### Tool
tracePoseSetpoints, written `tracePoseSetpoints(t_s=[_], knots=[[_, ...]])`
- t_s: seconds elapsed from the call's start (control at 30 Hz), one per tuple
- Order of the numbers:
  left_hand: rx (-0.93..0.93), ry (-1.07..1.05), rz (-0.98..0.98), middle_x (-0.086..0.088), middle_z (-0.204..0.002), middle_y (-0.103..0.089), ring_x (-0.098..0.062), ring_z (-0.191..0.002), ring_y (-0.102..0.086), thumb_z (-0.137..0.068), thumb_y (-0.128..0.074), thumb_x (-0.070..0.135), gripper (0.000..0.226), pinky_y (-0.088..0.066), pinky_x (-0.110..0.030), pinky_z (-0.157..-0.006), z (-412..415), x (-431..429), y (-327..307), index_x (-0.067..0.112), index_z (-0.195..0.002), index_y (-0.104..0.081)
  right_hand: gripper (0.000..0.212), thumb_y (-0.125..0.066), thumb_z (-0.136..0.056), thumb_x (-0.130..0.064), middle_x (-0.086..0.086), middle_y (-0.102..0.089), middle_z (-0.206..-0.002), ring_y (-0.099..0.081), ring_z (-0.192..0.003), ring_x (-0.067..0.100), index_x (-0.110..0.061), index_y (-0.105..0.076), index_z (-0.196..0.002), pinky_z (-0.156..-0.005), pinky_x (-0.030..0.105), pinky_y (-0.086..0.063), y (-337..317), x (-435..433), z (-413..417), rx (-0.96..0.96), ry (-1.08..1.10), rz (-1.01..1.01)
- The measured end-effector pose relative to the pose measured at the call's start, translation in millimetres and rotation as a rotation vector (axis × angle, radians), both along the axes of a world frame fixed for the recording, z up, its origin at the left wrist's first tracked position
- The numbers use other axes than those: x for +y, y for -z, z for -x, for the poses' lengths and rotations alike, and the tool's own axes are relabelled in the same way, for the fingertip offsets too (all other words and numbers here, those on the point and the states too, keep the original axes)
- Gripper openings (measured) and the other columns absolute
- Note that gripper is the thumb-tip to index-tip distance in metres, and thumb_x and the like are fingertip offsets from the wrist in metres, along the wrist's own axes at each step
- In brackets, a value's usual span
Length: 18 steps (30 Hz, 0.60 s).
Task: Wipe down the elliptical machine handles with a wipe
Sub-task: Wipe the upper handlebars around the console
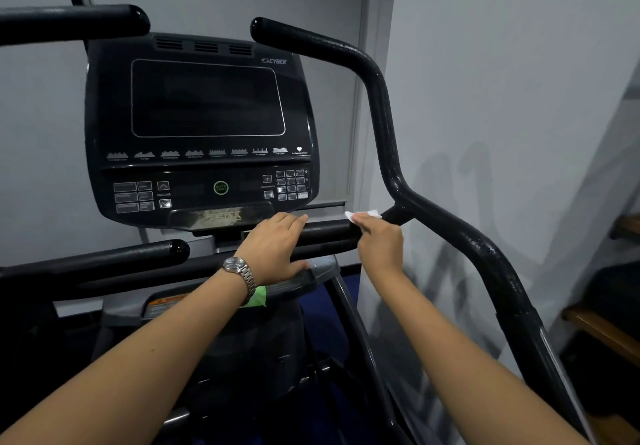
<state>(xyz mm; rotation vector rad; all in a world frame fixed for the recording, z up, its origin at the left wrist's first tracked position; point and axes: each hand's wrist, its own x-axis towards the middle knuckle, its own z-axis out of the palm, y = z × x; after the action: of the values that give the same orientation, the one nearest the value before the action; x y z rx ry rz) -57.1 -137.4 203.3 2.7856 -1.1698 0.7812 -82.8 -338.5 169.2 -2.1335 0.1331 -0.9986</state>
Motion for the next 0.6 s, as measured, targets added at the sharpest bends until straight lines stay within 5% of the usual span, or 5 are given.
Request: tracePoseSetpoints(t_s=[0.13,0.3,0.43,0.6], knots=[[-0.008,-0.002,0.0,-0.004,-0.138,-0.045,-0.019,-0.128,-0.039,-0.079,-0.061,0.054,0.084,-0.038,-0.032,-0.104,-0.7,0.5,0.8,0.009,-0.143,-0.03,0.044,-0.053,-0.084,0.016,0.003,-0.07,-0.114,-0.06,-0.113,0.009,-0.012,-0.069,-0.114,-0.105,0.011,-0.034,3.9,18.5,8.1,-0.077,-0.14,0.173],[-0.015,0.007,0.005,-0.004,-0.137,-0.045,-0.019,-0.128,-0.039,-0.08,-0.06,0.054,0.084,-0.037,-0.032,-0.104,-1.2,0.3,1.6,0.008,-0.144,-0.029,0.045,-0.052,-0.083,0.016,0.002,-0.072,-0.11,-0.063,-0.111,0.01,-0.014,-0.072,-0.109,-0.098,-0.001,-0.03,-1.7,-3.0,2.1,-0.02,-0.02,0.047],[-0.011,0.013,0.016,-0.004,-0.137,-0.045,-0.019,-0.128,-0.038,-0.08,-0.06,0.054,0.083,-0.036,-0.031,-0.105,-2.7,0.0,1.5,0.008,-0.143,-0.03,0.048,-0.051,-0.074,0.022,0.007,-0.073,-0.106,-0.067,-0.103,0.016,-0.007,-0.073,-0.105,-0.102,0.022,-0.044,-6.4,32.0,0.8,-0.084,-0.128,0.187],[-0.012,0.011,0.015,-0.003,-0.142,-0.04,-0.017,-0.131,-0.033,-0.082,-0.056,0.056,0.087,-0.032,-0.03,-0.108,-2.5,1.2,2.0,0.008,-0.146,-0.022,0.048,-0.056,-0.076,0.022,0.002,-0.071,-0.109,-0.064,-0.109,0.011,-0.011,-0.072,-0.108,-0.103,0.011,-0.038,7.1,17.0,5.3,-0.127,-0.129,0.172]])
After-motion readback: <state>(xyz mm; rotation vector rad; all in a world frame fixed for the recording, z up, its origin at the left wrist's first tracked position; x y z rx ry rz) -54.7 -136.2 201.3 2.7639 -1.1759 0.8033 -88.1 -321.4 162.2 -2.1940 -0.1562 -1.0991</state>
